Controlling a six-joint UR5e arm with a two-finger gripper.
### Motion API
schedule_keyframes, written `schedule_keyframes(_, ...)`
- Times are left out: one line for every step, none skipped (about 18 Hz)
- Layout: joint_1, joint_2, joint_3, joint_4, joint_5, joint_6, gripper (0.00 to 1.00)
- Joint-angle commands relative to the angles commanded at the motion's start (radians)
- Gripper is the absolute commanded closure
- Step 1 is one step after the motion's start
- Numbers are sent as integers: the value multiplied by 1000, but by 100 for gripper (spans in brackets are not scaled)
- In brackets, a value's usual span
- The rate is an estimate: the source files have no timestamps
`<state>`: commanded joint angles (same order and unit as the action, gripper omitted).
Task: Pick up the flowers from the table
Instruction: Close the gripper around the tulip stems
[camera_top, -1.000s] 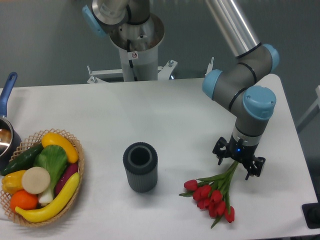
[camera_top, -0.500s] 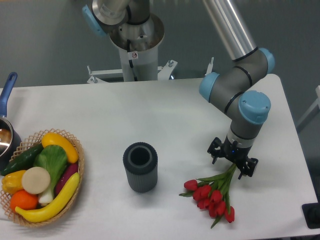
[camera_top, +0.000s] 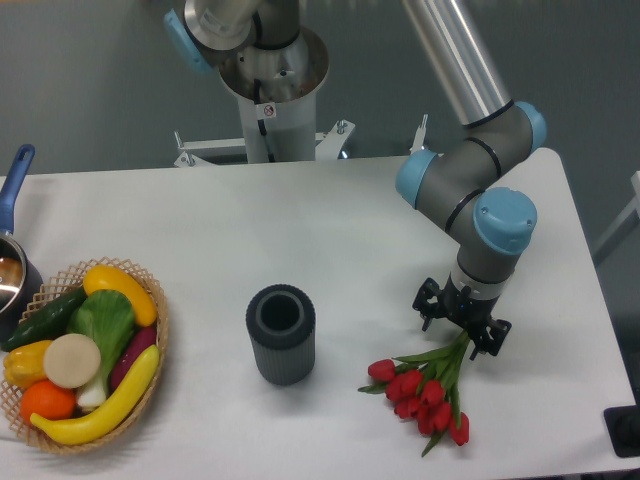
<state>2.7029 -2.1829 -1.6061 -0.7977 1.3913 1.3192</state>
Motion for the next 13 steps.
schedule_keyframes(0, 0, 0, -2, -2, -2, 31)
schedule_keyframes(-2, 2, 0, -2, -2, -2, 37)
schedule_keyframes(0, 2, 0, 0, -2, -3, 42)
schedule_keyframes(-2, 2, -2, 0, -2, -5, 46)
schedule_keyframes(-2, 3, -3, 0, -2, -6, 54)
schedule_keyframes(0, 3, -5, 0, -2, -6, 57)
schedule_keyframes(-2, 5, -5, 0, -2, -6, 60)
schedule_keyframes(-2, 5, -5, 0, -2, -8, 64)
schedule_keyframes(-2, 5, -3, 0, -2, -8, 67)
schedule_keyframes(-2, 5, -3, 0, -2, -8, 72)
schedule_keyframes(-2, 6, -3, 0, -2, -9, 75)
schedule_keyframes(0, 6, -3, -2, -2, -9, 78)
schedule_keyframes(0, 6, -2, 0, -3, -11, 79)
